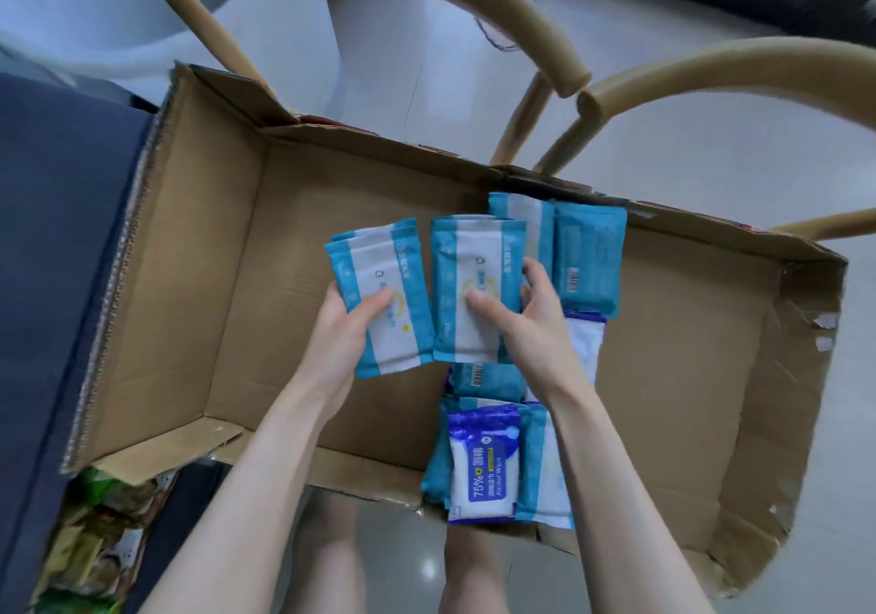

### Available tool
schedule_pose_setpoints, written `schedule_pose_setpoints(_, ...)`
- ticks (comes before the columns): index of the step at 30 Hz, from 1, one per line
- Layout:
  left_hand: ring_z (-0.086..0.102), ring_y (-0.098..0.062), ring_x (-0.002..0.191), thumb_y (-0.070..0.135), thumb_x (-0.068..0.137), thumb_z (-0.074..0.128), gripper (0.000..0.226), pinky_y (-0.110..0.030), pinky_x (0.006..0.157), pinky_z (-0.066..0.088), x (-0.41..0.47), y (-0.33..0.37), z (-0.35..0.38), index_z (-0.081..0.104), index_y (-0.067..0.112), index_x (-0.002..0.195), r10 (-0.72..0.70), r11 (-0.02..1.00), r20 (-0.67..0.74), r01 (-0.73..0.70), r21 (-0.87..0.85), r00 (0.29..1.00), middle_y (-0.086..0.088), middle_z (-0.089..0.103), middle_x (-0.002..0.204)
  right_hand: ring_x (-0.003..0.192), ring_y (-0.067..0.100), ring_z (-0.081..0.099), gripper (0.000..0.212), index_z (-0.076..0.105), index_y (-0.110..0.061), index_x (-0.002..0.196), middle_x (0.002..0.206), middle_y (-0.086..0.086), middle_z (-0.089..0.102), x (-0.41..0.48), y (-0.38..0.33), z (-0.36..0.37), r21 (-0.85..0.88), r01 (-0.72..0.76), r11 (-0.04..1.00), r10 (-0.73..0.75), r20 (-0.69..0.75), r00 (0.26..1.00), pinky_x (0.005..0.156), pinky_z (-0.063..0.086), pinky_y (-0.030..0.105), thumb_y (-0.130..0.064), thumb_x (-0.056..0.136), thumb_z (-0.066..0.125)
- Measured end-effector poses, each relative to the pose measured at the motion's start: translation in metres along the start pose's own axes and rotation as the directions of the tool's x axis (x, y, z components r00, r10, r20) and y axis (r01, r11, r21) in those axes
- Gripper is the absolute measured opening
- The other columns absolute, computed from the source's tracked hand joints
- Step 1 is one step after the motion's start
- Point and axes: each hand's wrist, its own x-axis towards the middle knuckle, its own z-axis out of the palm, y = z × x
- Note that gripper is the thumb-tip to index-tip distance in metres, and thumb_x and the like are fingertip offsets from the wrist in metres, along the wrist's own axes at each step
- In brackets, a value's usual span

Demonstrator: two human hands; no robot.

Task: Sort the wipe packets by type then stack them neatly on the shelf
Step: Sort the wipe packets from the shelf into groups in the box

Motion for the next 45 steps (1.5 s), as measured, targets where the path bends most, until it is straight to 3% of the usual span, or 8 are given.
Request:
schedule_pose_setpoints(8, 0.064, -0.006, 0.09, 0.017, 0.091, 0.06, 0.02, -0.025, 0.077, 0.053, 0.055, 0.022, -0.108, 0.045, 0.021, 0.103, 0.031, 0.975, -0.126, -0.002, 0.223, 0.992, 0.003, 0.062, 0.107, 0.086, -0.006, 0.06, 0.03, 0.045, -0.012, 0.119, 0.104, -0.007, 0.061, 0.05, 0.028, 0.125, -0.036, -0.018, 0.999, 0.014, -0.095, 0.995, 0.074, 0.047, 0.012, -0.014, 0.093, 0.059)
schedule_pose_setpoints(14, 0.056, -0.013, 0.102, 0.009, 0.095, 0.051, 0.024, -0.021, 0.082, 0.047, 0.122, 0.042, -0.138, 0.042, 0.015, 0.116, 0.116, 0.899, -0.077, -0.071, 0.432, 0.99, 0.007, 0.055, 0.106, 0.088, 0.006, 0.059, 0.025, 0.044, -0.018, 0.111, 0.099, -0.008, 0.059, 0.108, 0.045, 0.177, -0.099, 0.006, 0.995, -0.025, -0.202, 0.979, 0.08, 0.05, 0.028, -0.012, 0.092, 0.059)
schedule_pose_setpoints(19, 0.056, -0.013, 0.102, 0.017, 0.091, 0.06, 0.05, -0.03, 0.092, 0.046, 0.165, 0.048, -0.133, 0.037, 0.012, 0.135, 0.226, 0.821, -0.063, -0.156, 0.55, 0.972, 0.004, 0.054, 0.111, 0.094, 0.0, 0.058, 0.042, 0.035, -0.016, 0.129, 0.102, -0.02, 0.052, 0.145, 0.047, 0.187, -0.154, 0.017, 0.988, -0.061, -0.285, 0.957, 0.082, 0.05, 0.018, -0.016, 0.093, 0.058)
schedule_pose_setpoints(23, 0.059, -0.015, 0.103, 0.02, 0.091, 0.061, 0.045, -0.035, 0.092, 0.049, 0.195, 0.043, -0.126, 0.043, 0.014, 0.131, 0.276, 0.796, -0.049, -0.2, 0.572, 0.96, 0.002, 0.058, 0.111, 0.104, 0.01, 0.056, 0.049, 0.034, -0.012, 0.135, 0.113, -0.008, 0.056, 0.17, 0.049, 0.182, -0.264, 0.027, 0.964, -0.117, -0.332, 0.936, 0.094, 0.047, 0.03, -0.018, 0.092, 0.058)
schedule_pose_setpoints(27, 0.048, -0.021, 0.12, 0.022, 0.094, 0.055, 0.05, -0.029, 0.103, 0.037, 0.206, 0.029, -0.124, 0.038, 0.01, 0.14, 0.311, 0.667, -0.072, -0.164, 0.727, 0.948, -0.009, 0.047, 0.132, 0.122, 0.029, 0.036, 0.062, 0.028, -0.005, 0.144, 0.137, 0.015, 0.035, 0.183, 0.059, 0.178, -0.592, -0.034, 0.805, -0.206, -0.334, 0.92, 0.103, 0.026, 0.028, -0.021, 0.092, 0.057)
schedule_pose_setpoints(30, 0.039, -0.025, 0.129, 0.023, 0.096, 0.051, 0.057, -0.03, 0.106, 0.03, 0.202, 0.024, -0.125, 0.029, 0.007, 0.146, 0.32, 0.573, -0.049, -0.152, 0.805, 0.946, -0.012, 0.039, 0.141, 0.124, 0.03, 0.034, 0.063, 0.024, -0.007, 0.147, 0.14, 0.016, 0.032, 0.178, 0.059, 0.178, -0.709, -0.042, 0.704, -0.242, -0.295, 0.924, 0.104, 0.029, 0.037, -0.025, 0.094, 0.054)
schedule_pose_setpoints(38, 0.043, -0.025, 0.128, 0.017, 0.095, 0.05, 0.047, -0.042, 0.106, 0.038, 0.163, 0.059, -0.128, 0.04, 0.009, 0.141, 0.222, 0.371, 0.159, -0.235, 0.899, 0.962, -0.009, 0.043, 0.143, 0.128, 0.026, 0.037, 0.046, 0.039, -0.01, 0.141, 0.145, 0.01, 0.036, 0.135, 0.026, 0.167, -0.832, -0.017, 0.554, -0.217, -0.165, 0.962, 0.103, 0.035, 0.035, -0.024, 0.098, 0.048)
schedule_pose_setpoints(45, 0.048, -0.022, 0.122, 0.017, 0.096, 0.051, 0.035, -0.035, 0.102, 0.036, 0.092, 0.108, -0.107, 0.054, 0.009, 0.129, 0.407, 0.291, 0.303, -0.437, 0.851, 0.862, -0.007, 0.054, 0.13, 0.115, 0.023, 0.048, 0.032, 0.055, -0.008, 0.125, 0.128, 0.008, 0.055, 0.062, -0.024, 0.151, -0.814, 0.15, 0.561, -0.416, -0.121, 0.901, 0.096, 0.038, 0.032, -0.02, 0.095, 0.052)
